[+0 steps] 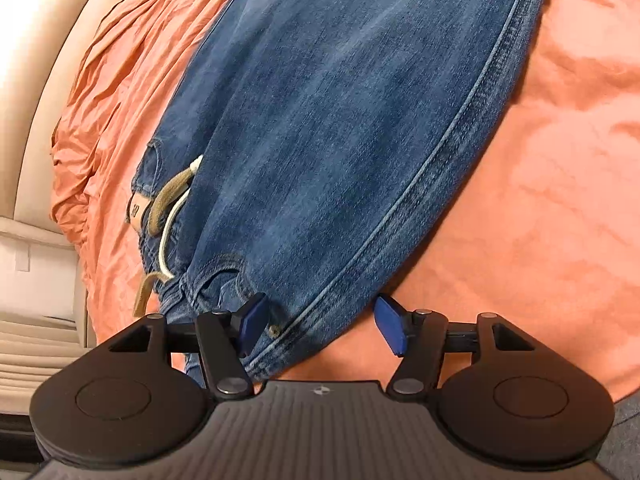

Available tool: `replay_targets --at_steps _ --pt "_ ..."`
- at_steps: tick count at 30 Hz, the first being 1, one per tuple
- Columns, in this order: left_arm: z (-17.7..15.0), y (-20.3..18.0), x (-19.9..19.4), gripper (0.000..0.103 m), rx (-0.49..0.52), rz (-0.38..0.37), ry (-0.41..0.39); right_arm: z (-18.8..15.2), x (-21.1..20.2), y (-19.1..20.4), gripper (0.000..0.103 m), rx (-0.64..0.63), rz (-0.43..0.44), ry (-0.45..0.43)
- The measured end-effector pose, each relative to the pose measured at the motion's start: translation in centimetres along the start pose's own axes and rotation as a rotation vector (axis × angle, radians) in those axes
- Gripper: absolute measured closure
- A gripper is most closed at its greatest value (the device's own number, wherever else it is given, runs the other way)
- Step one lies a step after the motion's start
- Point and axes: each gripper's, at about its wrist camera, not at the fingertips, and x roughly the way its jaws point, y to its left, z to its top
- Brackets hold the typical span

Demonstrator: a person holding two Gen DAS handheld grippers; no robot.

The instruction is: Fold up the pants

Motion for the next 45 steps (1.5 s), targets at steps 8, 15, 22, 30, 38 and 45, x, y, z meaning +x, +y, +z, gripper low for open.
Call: replay_targets --at_steps 8,15,22,30,38,45 --pt "-0.5 0.6 0.2 0.032 -0.02 -0.006 0.008 1.9 -1.6 1.9 0.089 -0.15 0.098 0.003" --pt "-0.4 0.3 -0.1 0.032 -0.016 -0.002 -0.017 4.5 -2.1 3.5 0.066 -0.148 0.194 -0.054" --pt "-1.1 0.3 -0.2 0.03 0.033 0.004 -0.022 3.5 -1.2 4.2 0.098 -0.204 0.058 -0.04" --pt "-1.3 -1.9 1.6 0.032 0.237 0.11 -0.009 2.3 -1.9 2.4 0.103 -0.091 0.023 -0.082" --pt "-1.0 -0.6 -0.3 0.095 0.016 0.194 -0.102 0.9 -3.3 2.5 0.103 -0.02 -0.04 -0.126" --pt "1.2 8.6 -4.9 0.096 -0.384 0.188 -0.232 0.7 -4.6 -1.0 0.103 0.121 -0.13 -0.202"
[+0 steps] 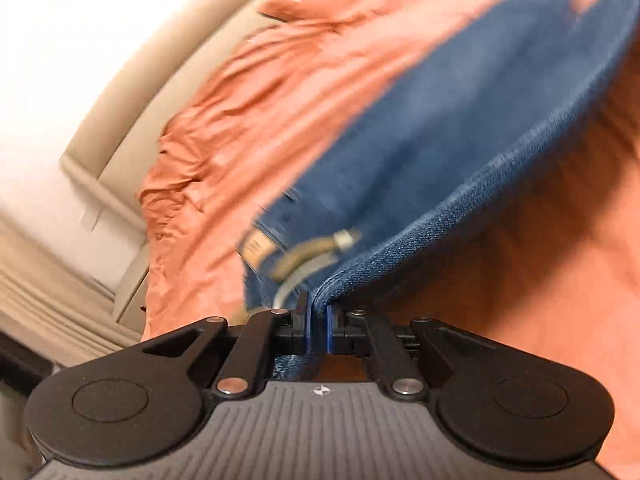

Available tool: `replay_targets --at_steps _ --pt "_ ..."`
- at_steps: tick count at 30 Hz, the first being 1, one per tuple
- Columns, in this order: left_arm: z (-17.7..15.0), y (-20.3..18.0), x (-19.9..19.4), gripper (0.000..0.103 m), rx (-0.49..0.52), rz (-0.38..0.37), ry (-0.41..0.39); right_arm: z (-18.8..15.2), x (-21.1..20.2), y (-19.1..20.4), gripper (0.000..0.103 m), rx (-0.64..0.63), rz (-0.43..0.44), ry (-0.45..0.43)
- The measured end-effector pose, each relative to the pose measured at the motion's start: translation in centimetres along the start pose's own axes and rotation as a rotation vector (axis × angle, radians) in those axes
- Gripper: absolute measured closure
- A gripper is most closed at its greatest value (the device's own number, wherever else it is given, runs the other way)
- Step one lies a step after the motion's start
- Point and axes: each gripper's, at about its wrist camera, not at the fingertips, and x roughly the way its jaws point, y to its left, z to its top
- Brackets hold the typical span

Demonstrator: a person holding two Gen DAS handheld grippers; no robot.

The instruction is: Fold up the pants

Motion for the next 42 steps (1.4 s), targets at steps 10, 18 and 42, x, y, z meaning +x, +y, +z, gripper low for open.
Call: replay_targets --at_steps 10,18,42 --pt "9.0 8.2 5.7 0.096 -0.151 -0.01 0.052 4.8 0.1 -10.1 0.103 0.18 -0.123 -0.095" --pt "13.1 10.6 16.5 0.096 -0.148 -0.029 0.161 11.4 7.7 -17.9 0.103 0.238 -0.143 -0.078" --pt "11.4 11.5 27.6 0.095 -0.249 -0.099 0.195 16.0 21.5 -19.2 0.103 0.342 -0.111 -0.053"
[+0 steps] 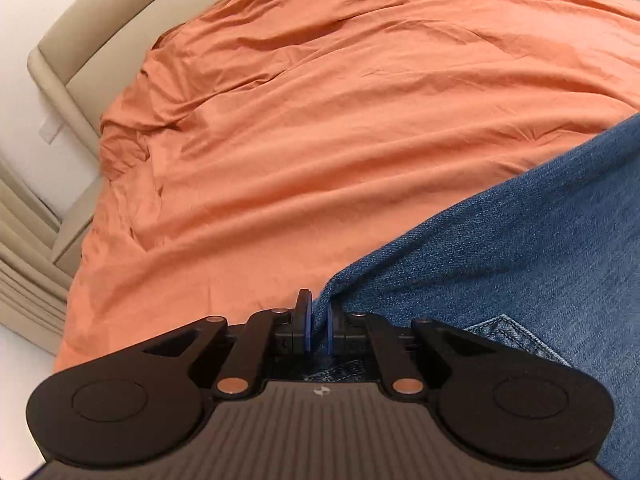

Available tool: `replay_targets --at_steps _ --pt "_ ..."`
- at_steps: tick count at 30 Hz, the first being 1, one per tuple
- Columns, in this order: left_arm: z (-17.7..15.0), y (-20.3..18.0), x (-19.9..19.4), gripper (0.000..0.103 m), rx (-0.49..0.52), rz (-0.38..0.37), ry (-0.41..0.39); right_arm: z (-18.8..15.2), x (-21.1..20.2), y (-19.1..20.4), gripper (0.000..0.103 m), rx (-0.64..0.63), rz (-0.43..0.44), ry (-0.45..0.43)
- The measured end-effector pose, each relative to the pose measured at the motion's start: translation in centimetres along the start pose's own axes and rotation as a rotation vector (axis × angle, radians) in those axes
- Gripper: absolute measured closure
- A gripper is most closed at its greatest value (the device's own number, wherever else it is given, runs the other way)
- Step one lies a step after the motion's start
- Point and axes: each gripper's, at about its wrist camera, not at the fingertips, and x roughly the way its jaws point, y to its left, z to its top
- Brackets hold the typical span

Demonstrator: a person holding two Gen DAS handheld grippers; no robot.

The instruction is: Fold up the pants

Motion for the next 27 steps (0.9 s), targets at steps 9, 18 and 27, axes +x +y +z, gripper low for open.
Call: replay_targets --at_steps 9,18,27 --pt "0.4 -2.1 2.1 0.034 0.05 0.122 0.051 0.9 1.8 2.2 0.091 0.04 -0.088 0.03" --pt "0.0 -0.9 -4.9 0.03 -0.093 0.044 -0.01 -3.8 -5.0 -3.4 0.057 0.412 -0.081 -0.077" --pt "-4.3 -2.3 -7.5 0.033 -0.219 -0.045 0.048 -18.9 -10.9 -9.2 0.064 1.173 0.079 -0.107"
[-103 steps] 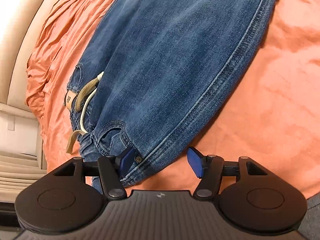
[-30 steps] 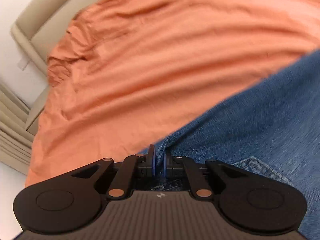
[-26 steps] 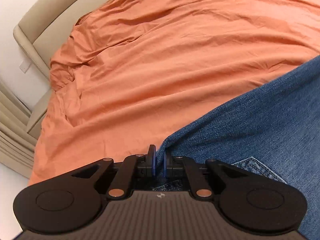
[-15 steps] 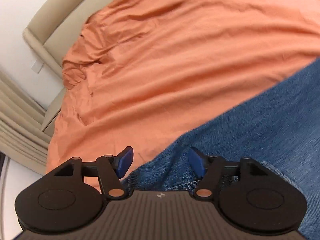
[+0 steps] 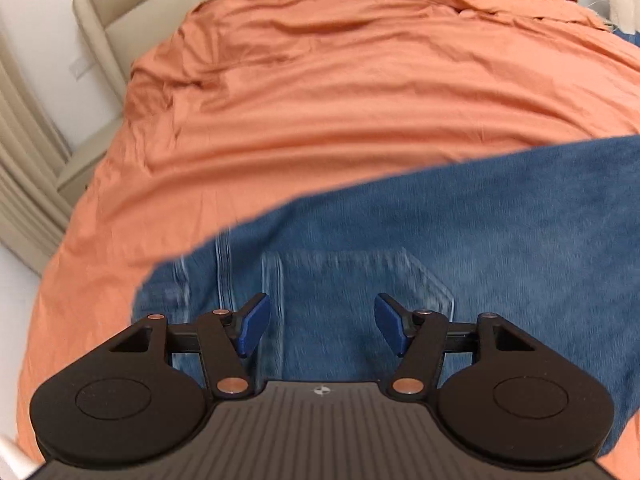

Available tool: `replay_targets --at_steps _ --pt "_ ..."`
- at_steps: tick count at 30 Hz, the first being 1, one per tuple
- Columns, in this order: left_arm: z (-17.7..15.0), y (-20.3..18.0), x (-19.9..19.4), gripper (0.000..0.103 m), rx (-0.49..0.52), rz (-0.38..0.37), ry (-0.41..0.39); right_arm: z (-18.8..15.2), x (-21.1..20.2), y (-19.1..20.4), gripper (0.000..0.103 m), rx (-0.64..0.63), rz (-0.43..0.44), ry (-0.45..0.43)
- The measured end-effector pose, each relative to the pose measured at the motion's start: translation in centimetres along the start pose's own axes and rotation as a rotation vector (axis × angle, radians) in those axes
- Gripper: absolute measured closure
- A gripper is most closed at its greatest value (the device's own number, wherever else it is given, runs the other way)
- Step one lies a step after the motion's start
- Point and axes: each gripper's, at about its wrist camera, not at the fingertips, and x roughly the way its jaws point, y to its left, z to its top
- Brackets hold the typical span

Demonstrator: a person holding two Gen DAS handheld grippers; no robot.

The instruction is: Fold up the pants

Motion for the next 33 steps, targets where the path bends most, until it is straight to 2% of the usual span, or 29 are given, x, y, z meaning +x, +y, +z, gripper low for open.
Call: replay_targets --at_steps 2,5,11,12,13,14,16,18,20,22,24,26,30,33 --pt "-0.8 -0.1 0.3 0.036 -0.028 -0.008 0.019 -1.6 0.1 -2.7 0.067 0.157 0.054 0.02" --pt "-1.4 0.1 0.8 0.037 -0.076 -0.005 0.045 -3.7 1.1 -5.0 0.067 0.322 0.123 0.03" --pt "-2.5 0.3 2.3 0.04 -0.123 0.016 0.106 -5.4 4.7 -5.8 0.07 0.476 0.181 0.073" --pt "-2.6 0.2 2.5 0.04 -0.123 0.017 0.109 -5.7 5.1 -6.0 0.075 0.5 0.187 0.077" --pt "-2.6 0.1 2.6 0.04 -0.123 0.02 0.11 -5.7 5.4 -6.0 0.093 0.522 0.194 0.077" --pt "-2.6 0.1 2.7 0.043 -0.122 0.021 0.113 -5.6 5.5 -6.1 0.101 0.536 0.207 0.076" --pt "-2.6 -0.1 2.8 0.046 -0.111 0.026 0.119 -5.0 4.6 -6.0 0.103 0.534 0.224 0.043" --pt "-2.6 -0.2 3.0 0.049 -0.1 0.024 0.123 -3.8 2.1 -5.6 0.103 0.502 0.28 -0.05" --pt "-2.7 -0.1 3.2 0.051 -0.093 0.022 0.129 -3.1 -0.3 -5.0 0.103 0.45 0.288 -0.114" --pt "-2.7 0.1 3.5 0.052 -0.09 0.016 0.135 -3.6 -0.2 -5.0 0.103 0.426 0.239 -0.102" --pt "-2.6 0.1 3.8 0.052 -0.087 0.013 0.137 -5.0 1.4 -6.1 0.103 0.463 0.209 -0.065" --pt "-2.6 0.1 3.8 0.052 -0.078 0.014 0.137 -6.4 2.8 -6.9 0.103 0.508 0.201 -0.053" --pt "-2.5 0.1 3.4 0.051 -0.062 0.011 0.124 -8.0 4.5 -7.1 0.103 0.498 0.18 -0.045" --pt "-2.7 0.3 1.9 0.049 -0.059 0.006 0.082 -8.2 4.9 -7.0 0.103 0.469 0.168 -0.036"
